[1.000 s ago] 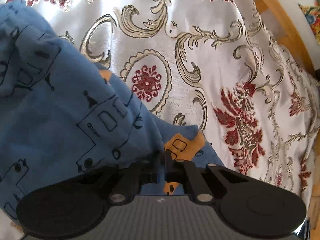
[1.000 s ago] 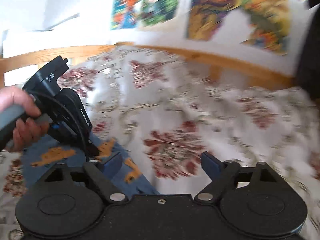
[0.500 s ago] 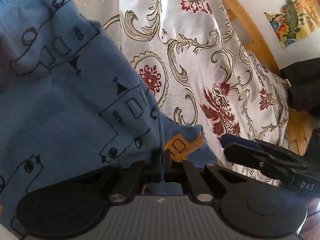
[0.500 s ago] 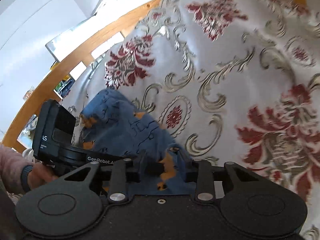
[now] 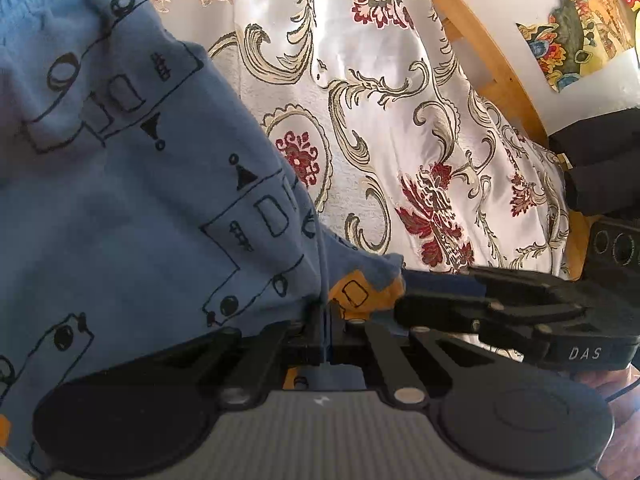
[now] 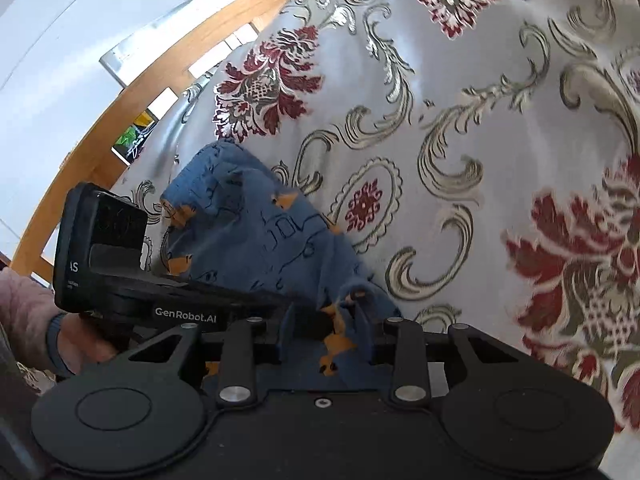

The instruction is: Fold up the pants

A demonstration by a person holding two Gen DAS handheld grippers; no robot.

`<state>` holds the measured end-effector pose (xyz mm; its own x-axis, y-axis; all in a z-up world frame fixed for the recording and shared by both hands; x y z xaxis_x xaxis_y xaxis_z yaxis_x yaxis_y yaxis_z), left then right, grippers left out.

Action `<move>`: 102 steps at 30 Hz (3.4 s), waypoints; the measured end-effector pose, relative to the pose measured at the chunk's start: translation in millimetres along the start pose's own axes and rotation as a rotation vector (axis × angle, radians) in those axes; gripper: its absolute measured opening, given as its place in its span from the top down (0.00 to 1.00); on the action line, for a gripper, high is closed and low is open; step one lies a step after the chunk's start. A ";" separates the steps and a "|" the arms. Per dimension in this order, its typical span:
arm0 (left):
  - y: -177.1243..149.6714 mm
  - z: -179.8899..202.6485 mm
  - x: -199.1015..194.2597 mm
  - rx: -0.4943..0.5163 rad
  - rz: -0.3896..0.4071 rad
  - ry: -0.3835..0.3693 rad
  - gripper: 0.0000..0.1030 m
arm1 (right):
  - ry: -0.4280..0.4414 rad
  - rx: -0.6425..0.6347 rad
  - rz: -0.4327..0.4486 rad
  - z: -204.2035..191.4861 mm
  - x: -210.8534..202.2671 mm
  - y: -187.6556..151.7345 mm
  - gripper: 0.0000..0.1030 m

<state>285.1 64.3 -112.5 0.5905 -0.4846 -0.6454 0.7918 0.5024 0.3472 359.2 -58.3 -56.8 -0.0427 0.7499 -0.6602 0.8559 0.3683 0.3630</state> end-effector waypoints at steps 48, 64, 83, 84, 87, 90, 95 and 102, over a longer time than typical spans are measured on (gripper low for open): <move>35.1 -4.3 -129.4 0.421 0.198 0.326 0.27 | -0.598 0.492 0.575 0.8 -169.2 -176.1 0.19; -107.3 296.9 -0.2 1.139 -0.333 -0.078 0.13 | -1.012 0.893 0.777 -39.0 -239.7 -345.6 0.05; -209.2 362.0 183.4 1.313 -0.819 -0.300 0.25 | -0.669 1.301 0.958 4.0 -247.0 -397.6 0.57; -210.2 359.8 185.9 1.306 -0.818 -0.304 0.25 | -0.668 1.323 0.962 7.0 -246.0 -400.8 0.60; -216.1 354.6 190.3 1.320 -0.797 -0.316 0.24 | -0.675 1.350 0.978 8.8 -245.3 -403.0 0.65; -222.3 349.4 188.9 1.362 -0.756 -0.322 0.24 | -0.666 1.389 1.011 11.1 -243.3 -405.3 0.69; -231.0 342.8 182.9 1.392 -0.704 -0.310 0.23 | -0.537 1.473 1.120 11.5 -244.4 -420.3 0.68; -238.5 340.6 184.9 1.403 -0.675 -0.297 0.23 | -0.579 1.504 1.090 18.1 -244.2 -420.3 0.85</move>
<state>258.6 -389.0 -82.8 -0.0398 -0.5372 -0.8425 0.3197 -0.8057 0.4986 19.3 -406.2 -60.0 0.6056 -0.0636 -0.7932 0.0790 -0.9871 0.1395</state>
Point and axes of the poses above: each gripper's, at about its wrist camera, not at the fingertips, and x roughly the way its jaws point, z to its right, y to its top, the point moved 7 cm from there along x, roughly the way its jaws point, and after that the axes turned 3 degrees about -y, right-handed, at the moved point
